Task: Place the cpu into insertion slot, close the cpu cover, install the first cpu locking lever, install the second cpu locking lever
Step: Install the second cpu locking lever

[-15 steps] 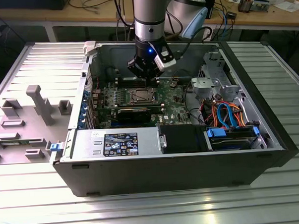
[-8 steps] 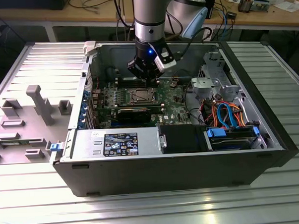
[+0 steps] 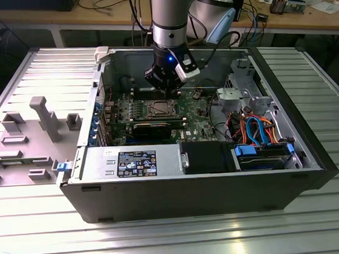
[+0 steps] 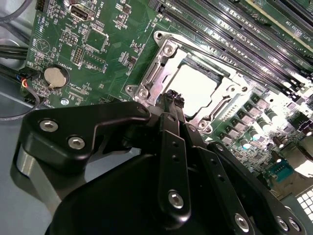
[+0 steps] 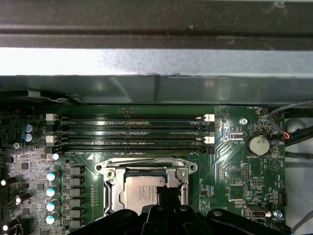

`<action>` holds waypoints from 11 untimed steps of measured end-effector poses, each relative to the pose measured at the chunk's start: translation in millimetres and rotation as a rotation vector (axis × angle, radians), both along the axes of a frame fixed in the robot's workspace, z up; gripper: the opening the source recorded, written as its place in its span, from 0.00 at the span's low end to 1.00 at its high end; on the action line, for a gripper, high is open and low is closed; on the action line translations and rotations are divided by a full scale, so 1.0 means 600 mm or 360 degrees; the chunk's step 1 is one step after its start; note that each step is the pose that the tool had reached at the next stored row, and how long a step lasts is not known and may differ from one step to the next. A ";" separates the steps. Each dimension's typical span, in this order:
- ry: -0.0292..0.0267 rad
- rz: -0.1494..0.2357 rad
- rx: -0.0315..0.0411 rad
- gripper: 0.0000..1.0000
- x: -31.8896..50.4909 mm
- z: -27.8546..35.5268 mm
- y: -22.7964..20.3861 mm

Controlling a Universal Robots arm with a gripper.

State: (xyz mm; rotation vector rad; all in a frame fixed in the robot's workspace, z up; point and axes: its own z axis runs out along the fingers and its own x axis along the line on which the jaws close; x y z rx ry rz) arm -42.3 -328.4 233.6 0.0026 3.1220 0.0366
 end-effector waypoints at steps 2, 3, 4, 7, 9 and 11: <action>-0.00001 0.0000 0.0000 0.11 0.000 0.000 -0.0004; -0.00001 0.0000 0.0000 0.11 0.000 0.000 -0.0007; 0.00000 0.0000 0.0000 0.11 0.000 0.000 -0.0010; 0.00000 0.0000 0.0000 0.11 0.000 0.000 -0.0024; -0.00001 0.0000 0.0000 0.11 0.000 0.000 -0.0028; 0.00000 0.0000 0.0000 0.11 0.000 0.000 -0.0029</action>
